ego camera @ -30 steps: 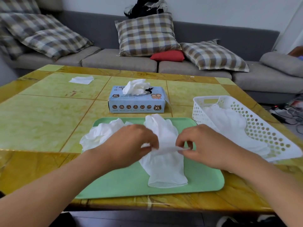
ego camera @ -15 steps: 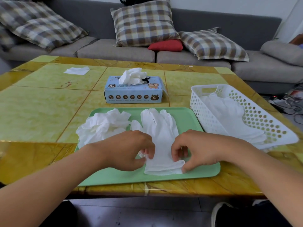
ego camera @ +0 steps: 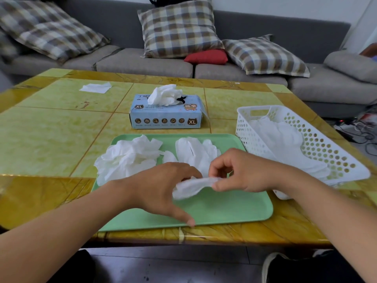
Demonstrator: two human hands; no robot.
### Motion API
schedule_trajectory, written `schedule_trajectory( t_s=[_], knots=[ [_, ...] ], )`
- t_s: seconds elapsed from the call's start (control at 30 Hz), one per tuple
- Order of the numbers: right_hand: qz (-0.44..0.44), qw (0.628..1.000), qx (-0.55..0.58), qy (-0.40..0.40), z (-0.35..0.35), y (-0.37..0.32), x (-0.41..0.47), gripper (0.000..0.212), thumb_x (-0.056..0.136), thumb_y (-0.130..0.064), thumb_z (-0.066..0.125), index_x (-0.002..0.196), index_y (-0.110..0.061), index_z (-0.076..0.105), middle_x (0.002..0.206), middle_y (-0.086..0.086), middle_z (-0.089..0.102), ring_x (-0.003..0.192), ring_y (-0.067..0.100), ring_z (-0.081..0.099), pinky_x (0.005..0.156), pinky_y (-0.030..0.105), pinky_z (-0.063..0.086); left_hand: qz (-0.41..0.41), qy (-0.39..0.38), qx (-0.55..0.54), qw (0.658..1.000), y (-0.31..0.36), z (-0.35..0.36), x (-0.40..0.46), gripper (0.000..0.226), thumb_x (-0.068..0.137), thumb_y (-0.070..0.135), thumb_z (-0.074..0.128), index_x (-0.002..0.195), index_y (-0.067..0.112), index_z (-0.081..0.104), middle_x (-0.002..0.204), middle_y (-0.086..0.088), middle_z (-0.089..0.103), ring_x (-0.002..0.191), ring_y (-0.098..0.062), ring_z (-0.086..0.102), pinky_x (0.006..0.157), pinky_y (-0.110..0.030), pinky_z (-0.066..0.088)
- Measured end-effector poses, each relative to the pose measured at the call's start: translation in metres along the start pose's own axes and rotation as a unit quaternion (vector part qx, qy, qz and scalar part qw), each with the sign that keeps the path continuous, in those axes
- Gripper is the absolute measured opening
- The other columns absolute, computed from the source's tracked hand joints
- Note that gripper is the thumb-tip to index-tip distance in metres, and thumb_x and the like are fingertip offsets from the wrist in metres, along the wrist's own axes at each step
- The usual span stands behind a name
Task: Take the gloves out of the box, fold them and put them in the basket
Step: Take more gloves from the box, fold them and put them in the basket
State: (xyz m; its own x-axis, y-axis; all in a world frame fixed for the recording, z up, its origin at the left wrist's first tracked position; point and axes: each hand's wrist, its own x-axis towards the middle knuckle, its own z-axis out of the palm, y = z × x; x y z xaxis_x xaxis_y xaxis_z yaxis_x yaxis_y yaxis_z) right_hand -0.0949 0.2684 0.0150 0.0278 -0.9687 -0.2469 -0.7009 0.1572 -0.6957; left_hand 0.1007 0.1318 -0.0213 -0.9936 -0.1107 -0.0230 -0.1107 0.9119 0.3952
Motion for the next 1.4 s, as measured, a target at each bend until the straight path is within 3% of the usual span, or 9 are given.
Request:
schedule_trajectory(
  t_s=[0.13, 0.23, 0.33, 0.4, 0.47, 0.6, 1.0, 1.17, 1.4],
  knots=[
    [-0.045, 0.951, 0.306, 0.009, -0.02, -0.014, -0.004, 0.004, 0.076, -0.012, 0.069, 0.077, -0.008, 0.069, 0.074, 0.009, 0.061, 0.064, 0.016, 0.049, 0.056, 0.021, 0.04, 0.039, 0.279, -0.18, 0.943, 0.02, -0.013, 0.005, 0.015, 0.088, 0.032, 0.075, 0.087, 0.018, 0.071, 0.077, 0.01, 0.063, 0.071, 0.0, 0.061, 0.061, -0.018, 0.045],
    [-0.077, 0.883, 0.461, 0.043, -0.033, -0.024, -0.005, 0.028, 0.081, -0.029, 0.066, 0.101, -0.01, 0.071, 0.091, 0.012, 0.061, 0.088, 0.025, 0.054, 0.083, 0.033, 0.044, -0.066, 0.312, -0.414, 0.853, 0.047, -0.044, 0.009, 0.026, 0.088, 0.042, 0.062, 0.081, 0.022, 0.078, 0.081, 0.005, 0.074, 0.074, -0.011, 0.068, 0.066, -0.03, 0.055],
    [-0.091, 0.892, 0.44, 0.043, -0.033, -0.028, -0.006, 0.073, 0.081, -0.064, 0.065, 0.135, -0.016, 0.062, 0.121, 0.008, 0.069, 0.11, 0.024, 0.062, 0.098, 0.04, 0.048, -0.146, 0.307, -0.525, 0.781, 0.056, -0.066, 0.018, 0.027, 0.097, 0.037, 0.061, 0.088, 0.018, 0.078, 0.093, -0.002, 0.078, 0.087, -0.021, 0.074, 0.082, -0.04, 0.058],
    [-0.077, 0.897, 0.434, 0.042, -0.022, -0.03, -0.007, 0.093, 0.063, -0.064, 0.083, 0.139, -0.016, 0.059, 0.124, 0.005, 0.07, 0.114, 0.023, 0.066, 0.099, 0.042, 0.052, -0.174, 0.296, -0.563, 0.752, 0.059, -0.074, 0.019, 0.025, 0.099, 0.033, 0.059, 0.099, 0.013, 0.073, 0.099, -0.007, 0.078, 0.092, -0.026, 0.075, 0.085, -0.042, 0.059],
    [-0.063, 0.883, 0.458, 0.079, -0.011, -0.035, -0.006, 0.075, 0.066, -0.046, 0.089, 0.13, -0.014, 0.066, 0.123, 0.009, 0.072, 0.115, 0.027, 0.068, 0.099, 0.043, 0.053, -0.181, 0.267, -0.585, 0.745, 0.061, -0.078, 0.017, 0.026, 0.101, 0.031, 0.057, 0.108, 0.009, 0.07, 0.102, -0.01, 0.077, 0.094, -0.027, 0.075, 0.082, -0.042, 0.061],
    [-0.06, 0.855, 0.474, 0.201, -0.022, -0.054, -0.012, 0.032, 0.093, -0.02, 0.065, 0.124, -0.012, 0.07, 0.122, 0.013, 0.072, 0.114, 0.03, 0.068, 0.099, 0.047, 0.053, -0.121, 0.192, -0.613, 0.757, 0.068, -0.096, 0.015, 0.029, 0.105, 0.023, 0.047, 0.128, 0.018, 0.065, 0.119, -0.009, 0.073, 0.107, -0.025, 0.072, 0.086, -0.042, 0.061],
    [-0.054, 0.852, 0.408, 0.324, -0.099, -0.1, -0.051, 0.027, 0.089, -0.021, 0.075, 0.112, -0.008, 0.074, 0.099, 0.007, 0.079, 0.08, 0.018, 0.075, 0.065, 0.03, 0.06, -0.066, 0.22, -0.578, 0.783, 0.107, -0.157, 0.043, 0.03, 0.099, 0.021, 0.058, 0.121, 0.005, 0.069, 0.112, -0.011, 0.075, 0.1, -0.023, 0.074, 0.078, -0.031, 0.061],
    [-0.054, 0.851, 0.423, 0.307, -0.114, -0.093, -0.063, 0.018, 0.092, -0.009, 0.068, 0.108, -0.004, 0.074, 0.1, 0.01, 0.078, 0.088, 0.02, 0.076, 0.074, 0.03, 0.062, -0.109, 0.286, -0.529, 0.791, 0.11, -0.158, 0.058, 0.024, 0.089, 0.019, 0.073, 0.108, 0.005, 0.074, 0.1, -0.009, 0.077, 0.087, -0.02, 0.073, 0.068, -0.025, 0.06],
    [-0.064, 0.848, 0.414, 0.324, -0.134, -0.071, -0.105, 0.035, 0.089, -0.003, 0.066, 0.124, -0.003, 0.068, 0.118, 0.016, 0.073, 0.108, 0.027, 0.071, 0.091, 0.036, 0.06, -0.081, 0.182, -0.602, 0.773, 0.143, -0.159, 0.086, 0.023, 0.09, 0.019, 0.07, 0.112, 0.012, 0.071, 0.107, -0.003, 0.076, 0.091, -0.015, 0.073, 0.084, -0.027, 0.06]
  ],
)
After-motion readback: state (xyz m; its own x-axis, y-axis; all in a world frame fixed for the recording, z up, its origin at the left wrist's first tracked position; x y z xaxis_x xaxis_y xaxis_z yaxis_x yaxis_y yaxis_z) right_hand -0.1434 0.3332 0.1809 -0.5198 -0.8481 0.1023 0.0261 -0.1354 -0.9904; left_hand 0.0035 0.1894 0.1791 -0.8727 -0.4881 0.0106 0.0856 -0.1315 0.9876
